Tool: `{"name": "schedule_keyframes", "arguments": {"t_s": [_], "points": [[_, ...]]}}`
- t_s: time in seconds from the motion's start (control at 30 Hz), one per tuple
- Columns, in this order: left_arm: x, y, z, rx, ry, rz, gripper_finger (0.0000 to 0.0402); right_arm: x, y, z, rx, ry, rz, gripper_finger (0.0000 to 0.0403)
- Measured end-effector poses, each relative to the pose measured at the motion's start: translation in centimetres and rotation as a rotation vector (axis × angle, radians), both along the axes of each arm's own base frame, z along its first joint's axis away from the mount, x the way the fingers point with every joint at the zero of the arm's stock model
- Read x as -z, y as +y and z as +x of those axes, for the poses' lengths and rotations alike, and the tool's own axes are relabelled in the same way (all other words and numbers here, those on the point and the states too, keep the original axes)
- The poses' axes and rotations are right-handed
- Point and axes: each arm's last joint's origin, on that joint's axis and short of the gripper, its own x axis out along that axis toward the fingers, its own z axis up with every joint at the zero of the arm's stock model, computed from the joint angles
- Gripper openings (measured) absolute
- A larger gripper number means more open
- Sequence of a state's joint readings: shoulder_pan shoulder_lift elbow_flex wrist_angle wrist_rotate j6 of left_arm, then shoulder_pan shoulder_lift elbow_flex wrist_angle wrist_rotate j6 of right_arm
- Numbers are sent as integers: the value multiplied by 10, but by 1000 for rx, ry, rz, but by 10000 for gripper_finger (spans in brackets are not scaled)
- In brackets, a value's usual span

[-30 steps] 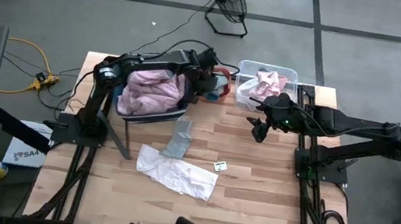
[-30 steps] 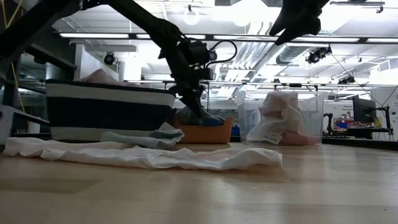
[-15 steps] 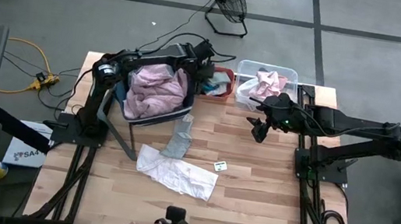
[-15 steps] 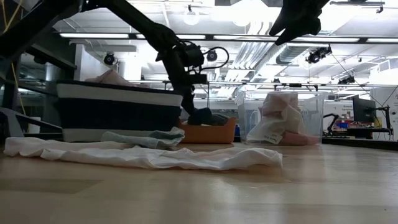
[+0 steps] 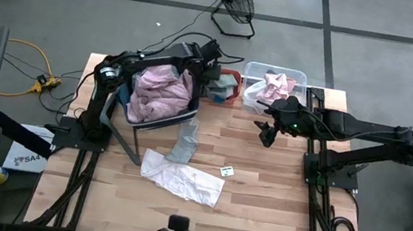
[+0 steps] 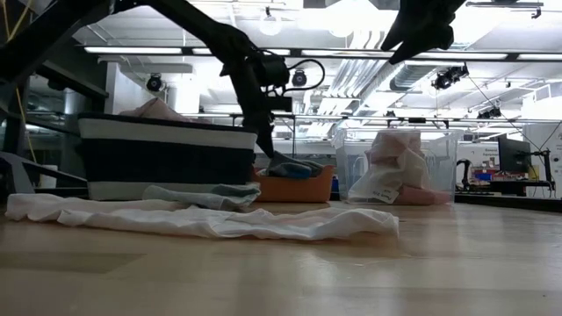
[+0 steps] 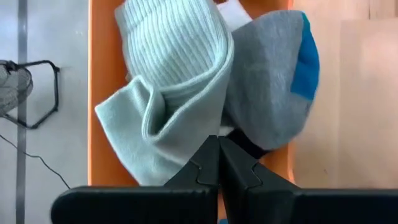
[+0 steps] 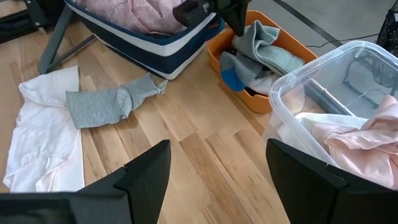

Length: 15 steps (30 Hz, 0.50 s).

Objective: Pick & Place Cloths
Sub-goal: Adjust the socks in the orange bin

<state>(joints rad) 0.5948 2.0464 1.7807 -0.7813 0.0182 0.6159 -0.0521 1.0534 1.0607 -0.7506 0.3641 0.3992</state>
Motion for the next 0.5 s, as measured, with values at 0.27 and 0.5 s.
{"name": "schedule_keyframes", "arguments": {"t_s": [0.27,0.5], "points": [[-21,-8,-6,-25,58,-92,0,0,0,0,0,3,0,256],[-11,-21,-14,-17,126,-270,0,0,0,0,-1,3,1,256]]}}
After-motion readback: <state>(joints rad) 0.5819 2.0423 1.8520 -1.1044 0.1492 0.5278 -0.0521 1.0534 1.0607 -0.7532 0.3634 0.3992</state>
